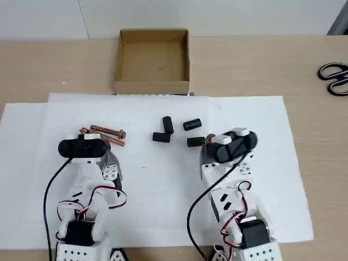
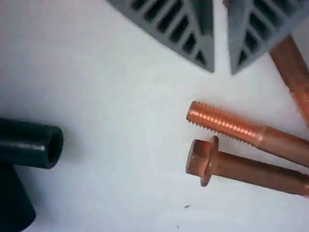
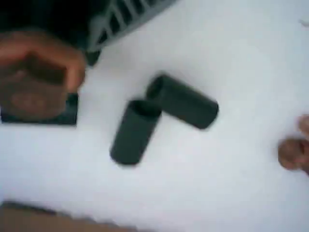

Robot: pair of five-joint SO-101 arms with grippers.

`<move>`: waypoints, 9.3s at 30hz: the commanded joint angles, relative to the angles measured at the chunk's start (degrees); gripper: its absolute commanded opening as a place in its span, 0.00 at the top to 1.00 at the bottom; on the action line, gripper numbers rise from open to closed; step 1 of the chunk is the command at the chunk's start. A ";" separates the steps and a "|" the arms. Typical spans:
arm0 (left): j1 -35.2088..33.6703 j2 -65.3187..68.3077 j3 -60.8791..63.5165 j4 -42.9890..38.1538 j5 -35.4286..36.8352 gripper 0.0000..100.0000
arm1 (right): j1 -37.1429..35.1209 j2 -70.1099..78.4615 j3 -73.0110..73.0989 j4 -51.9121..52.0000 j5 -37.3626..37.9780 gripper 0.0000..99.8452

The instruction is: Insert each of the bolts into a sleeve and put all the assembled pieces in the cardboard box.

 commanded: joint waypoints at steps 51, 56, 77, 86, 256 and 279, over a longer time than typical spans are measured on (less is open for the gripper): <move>-4.84 -0.70 -0.22 -1.32 4.31 0.99 | -3.91 154.86 -146.20 -11.47 -1.05 0.99; -4.84 -0.70 -0.22 -1.32 4.31 0.99 | -3.91 157.67 -146.29 -11.03 -1.05 0.85; -4.84 -0.70 -0.22 -1.32 4.40 0.99 | -2.77 136.92 -146.37 22.99 -1.23 0.76; -4.84 -0.70 -0.22 -1.32 4.40 0.99 | -2.95 135.43 -146.37 48.84 -1.32 0.76; -5.45 20.57 -52.79 23.12 -3.60 0.99 | 7.60 74.86 -49.67 27.30 -5.98 1.00; -12.48 91.87 -95.60 45.45 -10.37 0.99 | 20.53 74.77 -49.67 28.26 -5.63 1.00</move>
